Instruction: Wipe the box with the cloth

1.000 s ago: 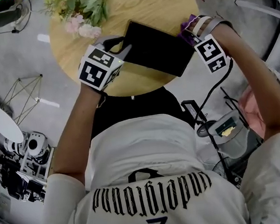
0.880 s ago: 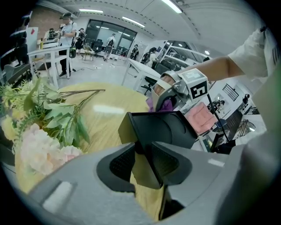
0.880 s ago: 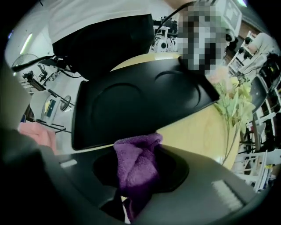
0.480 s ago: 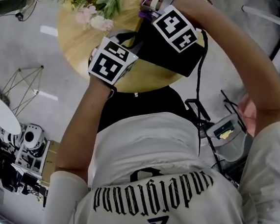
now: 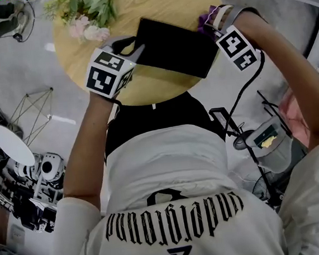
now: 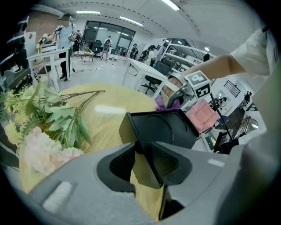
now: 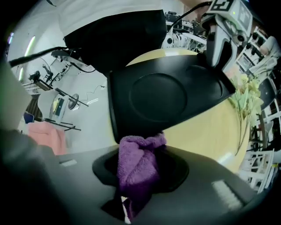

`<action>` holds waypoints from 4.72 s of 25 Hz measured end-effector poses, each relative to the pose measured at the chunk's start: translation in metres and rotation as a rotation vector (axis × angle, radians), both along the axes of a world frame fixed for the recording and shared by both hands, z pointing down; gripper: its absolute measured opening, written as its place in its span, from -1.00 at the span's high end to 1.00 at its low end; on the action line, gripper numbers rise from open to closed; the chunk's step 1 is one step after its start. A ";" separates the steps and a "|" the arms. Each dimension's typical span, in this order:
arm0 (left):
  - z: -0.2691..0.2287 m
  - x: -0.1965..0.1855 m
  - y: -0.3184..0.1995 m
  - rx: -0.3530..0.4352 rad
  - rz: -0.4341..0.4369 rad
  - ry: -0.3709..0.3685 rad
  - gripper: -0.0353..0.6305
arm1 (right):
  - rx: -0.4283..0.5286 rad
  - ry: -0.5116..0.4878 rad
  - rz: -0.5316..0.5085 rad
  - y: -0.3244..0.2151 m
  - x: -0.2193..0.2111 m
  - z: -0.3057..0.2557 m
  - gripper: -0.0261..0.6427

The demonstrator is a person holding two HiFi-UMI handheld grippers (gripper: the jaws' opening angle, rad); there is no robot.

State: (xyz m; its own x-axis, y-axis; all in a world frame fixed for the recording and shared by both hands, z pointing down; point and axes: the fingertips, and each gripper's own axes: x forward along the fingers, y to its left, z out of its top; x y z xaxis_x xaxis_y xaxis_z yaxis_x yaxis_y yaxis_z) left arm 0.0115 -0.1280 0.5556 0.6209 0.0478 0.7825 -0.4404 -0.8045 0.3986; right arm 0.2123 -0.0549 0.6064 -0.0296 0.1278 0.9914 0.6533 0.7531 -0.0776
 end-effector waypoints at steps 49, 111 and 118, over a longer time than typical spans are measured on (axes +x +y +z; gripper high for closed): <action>-0.136 0.000 0.000 0.295 0.024 0.115 0.61 | 0.279 -0.654 1.864 0.093 -0.025 -0.177 0.54; -0.409 -0.180 0.463 0.562 0.013 0.608 0.87 | 0.457 -1.289 1.779 0.506 -0.233 -0.429 0.54; -0.424 -0.200 0.471 0.594 -0.006 0.616 0.87 | 0.466 -1.311 1.750 0.517 -0.253 -0.443 0.54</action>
State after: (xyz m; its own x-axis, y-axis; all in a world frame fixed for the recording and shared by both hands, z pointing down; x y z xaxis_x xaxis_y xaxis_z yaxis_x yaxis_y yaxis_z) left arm -0.1886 0.3428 0.1315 0.9424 -0.2684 0.1996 -0.2889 -0.9539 0.0810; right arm -0.0405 0.4617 0.1635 -0.2836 -0.9187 0.2748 -0.9547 0.2976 0.0095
